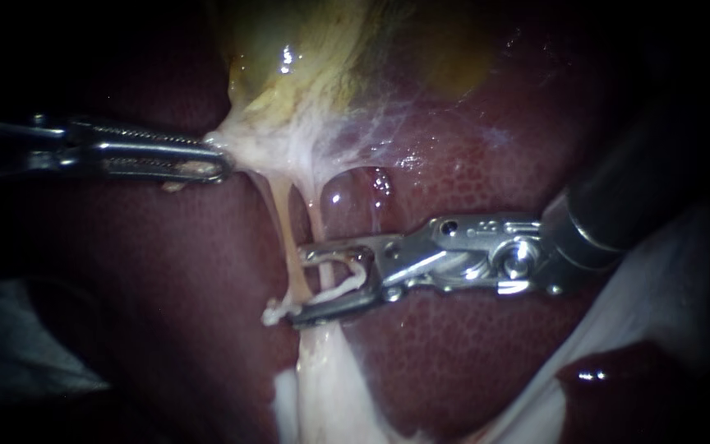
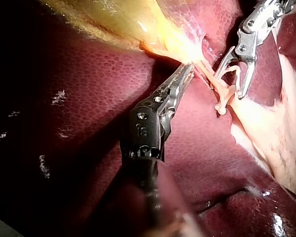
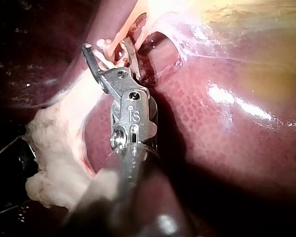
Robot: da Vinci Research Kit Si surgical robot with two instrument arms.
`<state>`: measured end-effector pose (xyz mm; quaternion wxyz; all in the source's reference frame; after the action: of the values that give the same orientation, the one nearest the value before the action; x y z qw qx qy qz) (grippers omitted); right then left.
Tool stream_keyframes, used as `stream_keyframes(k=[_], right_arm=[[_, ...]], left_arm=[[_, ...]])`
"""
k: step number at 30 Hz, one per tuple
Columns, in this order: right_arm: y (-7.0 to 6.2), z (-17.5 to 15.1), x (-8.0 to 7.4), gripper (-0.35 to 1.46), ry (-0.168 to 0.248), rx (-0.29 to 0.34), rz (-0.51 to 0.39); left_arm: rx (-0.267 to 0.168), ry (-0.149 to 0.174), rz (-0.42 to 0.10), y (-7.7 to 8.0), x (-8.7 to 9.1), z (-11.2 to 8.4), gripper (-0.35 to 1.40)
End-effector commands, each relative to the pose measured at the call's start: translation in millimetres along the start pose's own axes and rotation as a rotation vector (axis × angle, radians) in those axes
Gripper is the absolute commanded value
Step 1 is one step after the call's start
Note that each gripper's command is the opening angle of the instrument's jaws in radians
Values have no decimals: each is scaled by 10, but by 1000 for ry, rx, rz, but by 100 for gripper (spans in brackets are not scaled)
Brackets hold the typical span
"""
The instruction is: Clipping second clip left tube
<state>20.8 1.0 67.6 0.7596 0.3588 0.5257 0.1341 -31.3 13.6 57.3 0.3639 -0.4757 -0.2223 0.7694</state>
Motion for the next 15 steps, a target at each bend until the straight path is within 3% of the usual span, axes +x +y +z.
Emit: stream_keyframes(k=[1,8,15], right_arm=[[1,4,2,48,12,10,2],[10,28,10,48,73,104,25],[3,28,12,46,168,226,40]], left_arm=[[0,0,-1,1,1,-1,-35],[0,0,-1,1,1,1,-35],[1,0,-1,1,2,1,-35]])
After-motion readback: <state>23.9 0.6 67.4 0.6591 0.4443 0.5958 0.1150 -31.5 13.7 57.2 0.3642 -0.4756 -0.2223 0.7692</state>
